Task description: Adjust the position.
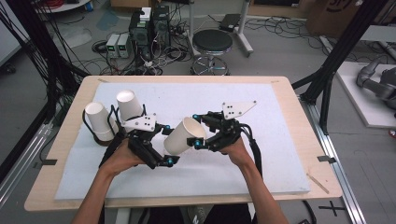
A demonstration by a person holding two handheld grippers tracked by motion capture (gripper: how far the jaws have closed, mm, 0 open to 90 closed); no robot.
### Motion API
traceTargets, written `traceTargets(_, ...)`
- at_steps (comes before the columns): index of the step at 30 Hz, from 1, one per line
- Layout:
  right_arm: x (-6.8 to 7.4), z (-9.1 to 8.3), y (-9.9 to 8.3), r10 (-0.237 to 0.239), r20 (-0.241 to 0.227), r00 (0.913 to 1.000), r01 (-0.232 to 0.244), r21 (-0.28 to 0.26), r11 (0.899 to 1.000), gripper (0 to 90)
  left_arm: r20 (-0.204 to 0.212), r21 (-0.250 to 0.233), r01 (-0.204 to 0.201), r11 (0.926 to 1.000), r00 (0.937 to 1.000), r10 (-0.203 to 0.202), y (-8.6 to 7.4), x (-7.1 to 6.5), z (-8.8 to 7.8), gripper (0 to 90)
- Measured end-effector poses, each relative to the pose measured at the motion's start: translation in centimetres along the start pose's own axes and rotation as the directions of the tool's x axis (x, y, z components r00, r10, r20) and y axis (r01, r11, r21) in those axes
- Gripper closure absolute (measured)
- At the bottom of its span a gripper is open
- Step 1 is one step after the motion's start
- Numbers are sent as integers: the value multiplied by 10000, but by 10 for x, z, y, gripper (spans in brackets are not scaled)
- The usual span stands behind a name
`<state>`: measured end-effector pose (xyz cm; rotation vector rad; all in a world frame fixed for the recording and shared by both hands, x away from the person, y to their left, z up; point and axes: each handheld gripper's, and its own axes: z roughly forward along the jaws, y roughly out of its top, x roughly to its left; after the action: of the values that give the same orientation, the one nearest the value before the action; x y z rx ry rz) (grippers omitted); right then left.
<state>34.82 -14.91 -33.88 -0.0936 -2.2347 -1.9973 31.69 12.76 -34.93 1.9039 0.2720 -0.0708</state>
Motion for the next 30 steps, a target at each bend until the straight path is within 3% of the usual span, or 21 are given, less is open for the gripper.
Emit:
traceTargets(11,0,-2,0,-11,55,10000,11,77,10000,287,-226,144,-129,9998,9997,133,0,0,-1,17)
traceTargets(21,0,-5,1,-81,271,9996,72,326,9994,287,-716,254,-172,9995,9972,190,-1,-1,-7,17)
traceTargets(30,1,-17,4,-209,691,9974,156,768,9969,287,-1724,481,-177,9987,9847,257,-6,-3,-15,17)
